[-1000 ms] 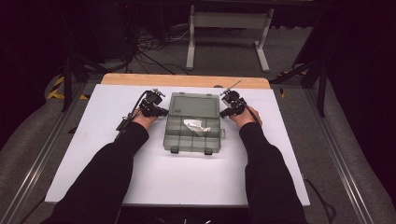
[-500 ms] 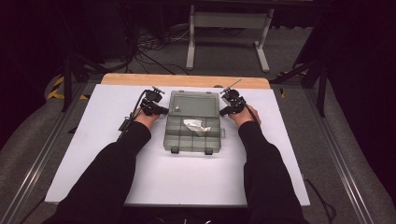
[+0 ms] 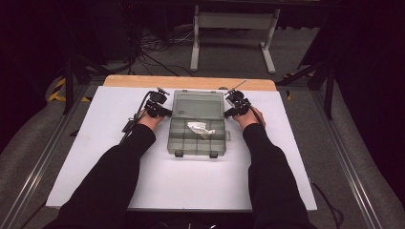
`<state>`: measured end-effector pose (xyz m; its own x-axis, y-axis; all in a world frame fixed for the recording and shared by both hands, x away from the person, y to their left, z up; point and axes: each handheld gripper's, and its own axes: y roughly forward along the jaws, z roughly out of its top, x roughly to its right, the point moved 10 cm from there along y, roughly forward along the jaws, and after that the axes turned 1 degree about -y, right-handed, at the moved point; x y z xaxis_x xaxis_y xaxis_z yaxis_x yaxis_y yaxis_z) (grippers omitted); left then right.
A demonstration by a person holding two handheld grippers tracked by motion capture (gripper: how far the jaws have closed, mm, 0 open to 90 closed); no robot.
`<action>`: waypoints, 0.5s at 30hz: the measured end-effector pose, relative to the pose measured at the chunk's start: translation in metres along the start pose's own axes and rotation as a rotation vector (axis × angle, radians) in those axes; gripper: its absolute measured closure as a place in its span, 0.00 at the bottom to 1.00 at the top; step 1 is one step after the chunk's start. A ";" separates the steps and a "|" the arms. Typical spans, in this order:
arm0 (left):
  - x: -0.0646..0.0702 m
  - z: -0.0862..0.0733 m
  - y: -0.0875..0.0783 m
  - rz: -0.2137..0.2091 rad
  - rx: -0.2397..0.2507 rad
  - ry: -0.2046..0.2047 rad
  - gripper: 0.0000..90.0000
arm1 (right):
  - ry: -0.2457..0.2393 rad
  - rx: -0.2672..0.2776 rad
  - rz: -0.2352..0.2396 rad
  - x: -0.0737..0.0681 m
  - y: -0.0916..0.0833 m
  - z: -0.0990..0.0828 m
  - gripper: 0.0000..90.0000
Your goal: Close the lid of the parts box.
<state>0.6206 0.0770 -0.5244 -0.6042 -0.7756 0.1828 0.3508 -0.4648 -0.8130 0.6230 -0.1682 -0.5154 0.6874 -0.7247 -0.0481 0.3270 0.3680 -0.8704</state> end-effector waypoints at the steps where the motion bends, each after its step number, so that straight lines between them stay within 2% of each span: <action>1: 0.000 0.001 0.000 0.004 0.000 0.002 1.00 | 0.004 0.004 0.000 0.000 0.000 0.001 1.00; 8: 0.001 0.002 0.002 0.007 0.008 -0.012 1.00 | 0.015 0.011 0.006 0.000 0.002 0.002 1.00; 15: 0.001 0.002 0.001 0.011 0.010 -0.008 1.00 | 0.016 0.018 0.010 -0.001 0.001 0.003 1.00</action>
<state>0.6224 0.0749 -0.5243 -0.5945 -0.7842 0.1779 0.3647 -0.4601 -0.8095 0.6247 -0.1655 -0.5147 0.6799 -0.7305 -0.0647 0.3322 0.3854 -0.8609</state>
